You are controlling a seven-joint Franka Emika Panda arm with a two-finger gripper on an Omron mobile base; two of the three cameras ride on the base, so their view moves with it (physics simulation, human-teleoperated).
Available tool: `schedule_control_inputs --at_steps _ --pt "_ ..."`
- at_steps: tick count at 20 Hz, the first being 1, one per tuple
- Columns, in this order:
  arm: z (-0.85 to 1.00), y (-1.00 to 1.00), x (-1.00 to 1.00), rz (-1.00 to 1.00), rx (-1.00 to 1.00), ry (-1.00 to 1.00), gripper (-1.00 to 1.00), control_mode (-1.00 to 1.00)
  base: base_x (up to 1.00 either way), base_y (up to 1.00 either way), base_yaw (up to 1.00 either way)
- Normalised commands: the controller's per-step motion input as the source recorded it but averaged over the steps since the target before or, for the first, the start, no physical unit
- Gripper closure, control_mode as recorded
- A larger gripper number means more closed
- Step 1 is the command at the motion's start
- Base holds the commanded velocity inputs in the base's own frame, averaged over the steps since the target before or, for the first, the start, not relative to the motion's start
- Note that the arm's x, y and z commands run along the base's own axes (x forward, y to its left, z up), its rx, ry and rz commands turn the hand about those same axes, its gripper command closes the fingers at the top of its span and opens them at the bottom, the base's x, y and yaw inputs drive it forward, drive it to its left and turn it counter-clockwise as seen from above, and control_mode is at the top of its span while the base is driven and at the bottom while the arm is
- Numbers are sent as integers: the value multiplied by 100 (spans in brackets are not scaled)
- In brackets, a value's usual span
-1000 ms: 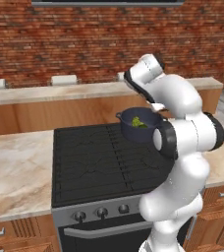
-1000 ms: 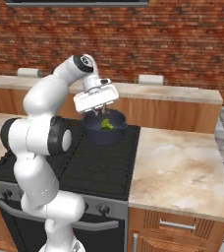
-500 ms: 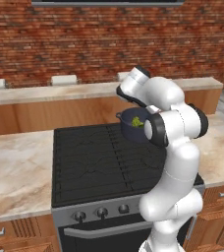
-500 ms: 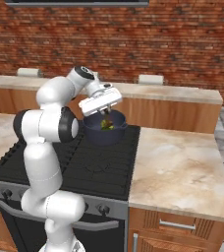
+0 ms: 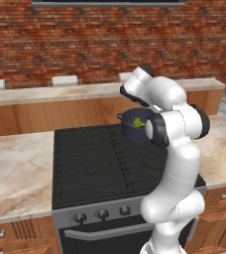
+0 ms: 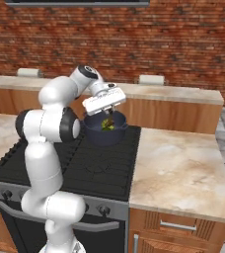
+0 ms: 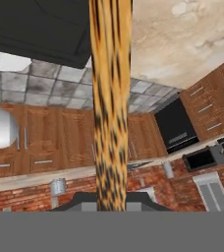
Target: Put the lime and broccoli in the pot. Retrieve the spatula and lightly stir the vegetables in the pot.
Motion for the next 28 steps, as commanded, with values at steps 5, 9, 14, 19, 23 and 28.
schedule_control_inputs --at_steps 5,9,14,19,23,28 --pt "-3 1 72 23 0 2 100 -100 0 0 0" --pt "1 -4 83 41 7 9 100 -100 0 0 0" --pt "-8 -6 43 42 3 9 100 -100 0 0 0" --pt "0 -26 7 18 0 1 100 -100 0 0 0" --pt "-36 -11 24 1 3 -3 100 -100 0 0 0" --pt "-41 -24 37 0 12 -10 100 -100 0 0 0"
